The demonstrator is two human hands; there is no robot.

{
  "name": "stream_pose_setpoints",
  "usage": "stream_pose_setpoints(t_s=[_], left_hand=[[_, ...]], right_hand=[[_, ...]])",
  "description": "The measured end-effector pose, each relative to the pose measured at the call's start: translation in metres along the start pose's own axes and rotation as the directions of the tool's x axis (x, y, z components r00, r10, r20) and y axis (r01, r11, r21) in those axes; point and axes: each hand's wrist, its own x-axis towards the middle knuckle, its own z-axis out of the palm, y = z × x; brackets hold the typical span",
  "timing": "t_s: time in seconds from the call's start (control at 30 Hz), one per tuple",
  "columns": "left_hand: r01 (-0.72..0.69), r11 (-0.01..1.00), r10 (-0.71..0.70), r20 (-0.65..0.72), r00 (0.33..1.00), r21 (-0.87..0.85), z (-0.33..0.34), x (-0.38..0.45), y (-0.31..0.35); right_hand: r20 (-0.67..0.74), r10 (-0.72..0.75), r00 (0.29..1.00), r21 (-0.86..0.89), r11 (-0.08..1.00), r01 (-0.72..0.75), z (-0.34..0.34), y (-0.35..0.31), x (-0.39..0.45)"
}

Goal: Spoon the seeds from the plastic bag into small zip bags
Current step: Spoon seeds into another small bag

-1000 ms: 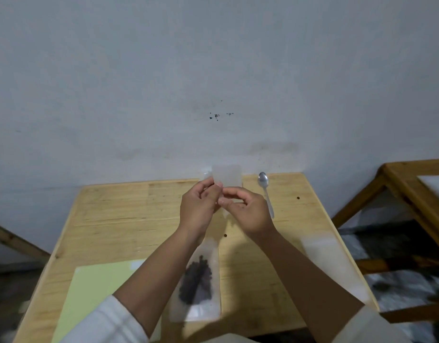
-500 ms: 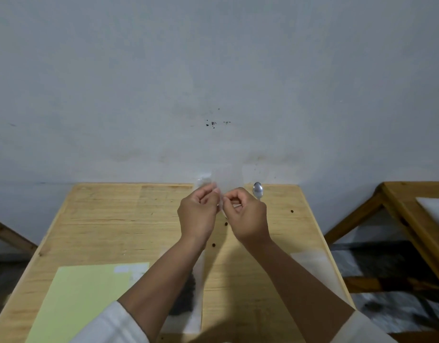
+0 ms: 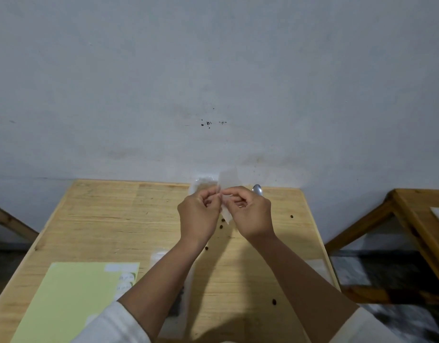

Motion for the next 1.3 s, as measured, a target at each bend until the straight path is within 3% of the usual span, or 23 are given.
stream_pose_setpoints(t_s=[0.2,0.3,0.37,0.43,0.57,0.67,0.73,0.8,0.87,0.97,1.03,1.17,1.3], left_hand=[[-0.143,0.973,0.153,-0.043,0.987,0.180,0.004,0.003,0.005],[-0.112,0.974,0.140,-0.137,0.981,0.195,-0.005,0.010,0.004],[-0.095,0.974,0.124,-0.130,0.984,0.206,-0.013,0.015,0.002],[-0.125,0.971,0.138,-0.048,0.989,0.206,-0.017,0.018,0.002],[-0.139,0.989,0.122,0.258,0.958,0.049,-0.020,0.013,-0.005],[-0.223,0.958,0.135,0.404,0.905,0.180,-0.025,0.012,-0.019],[-0.359,0.901,0.205,0.491,0.847,0.244,-0.026,0.015,-0.025],[-0.436,0.860,0.254,0.519,0.816,0.266,-0.025,0.017,-0.028],[-0.455,0.841,0.280,0.485,0.829,0.293,-0.025,0.019,-0.030],[-0.500,0.805,0.380,0.372,0.847,0.318,-0.029,0.022,-0.035],[-0.503,0.810,0.408,0.326,0.853,0.302,-0.031,0.021,-0.036],[-0.401,0.865,0.342,0.232,0.911,0.301,-0.036,0.018,-0.047],[-0.298,0.896,0.262,0.149,0.953,0.328,-0.043,0.016,-0.061]], right_hand=[[-0.046,0.052,0.998,0.005,0.999,-0.052,-0.001,0.001,0.004],[-0.113,0.065,0.991,0.000,0.998,-0.066,-0.006,0.009,0.008],[-0.061,0.101,0.993,0.022,0.995,-0.100,-0.009,0.011,0.010],[0.006,0.128,0.992,0.046,0.991,-0.128,-0.010,0.009,0.014],[0.065,0.125,0.990,0.064,0.990,-0.129,-0.010,0.004,0.018],[0.109,0.117,0.987,0.086,0.988,-0.126,-0.013,-0.001,0.016],[0.184,0.100,0.978,0.090,0.989,-0.118,-0.012,-0.004,0.014],[0.270,0.070,0.960,0.085,0.992,-0.096,-0.011,-0.007,0.012],[0.305,0.031,0.952,0.065,0.996,-0.054,-0.009,-0.007,0.012],[0.227,-0.021,0.974,-0.060,0.998,0.036,-0.005,-0.004,0.014],[0.198,-0.028,0.980,-0.040,0.999,0.036,-0.002,-0.002,0.013],[0.184,0.122,0.975,0.126,0.981,-0.146,0.003,0.021,0.015],[-0.101,0.360,0.928,-0.134,0.919,-0.371,-0.010,0.078,0.019]])
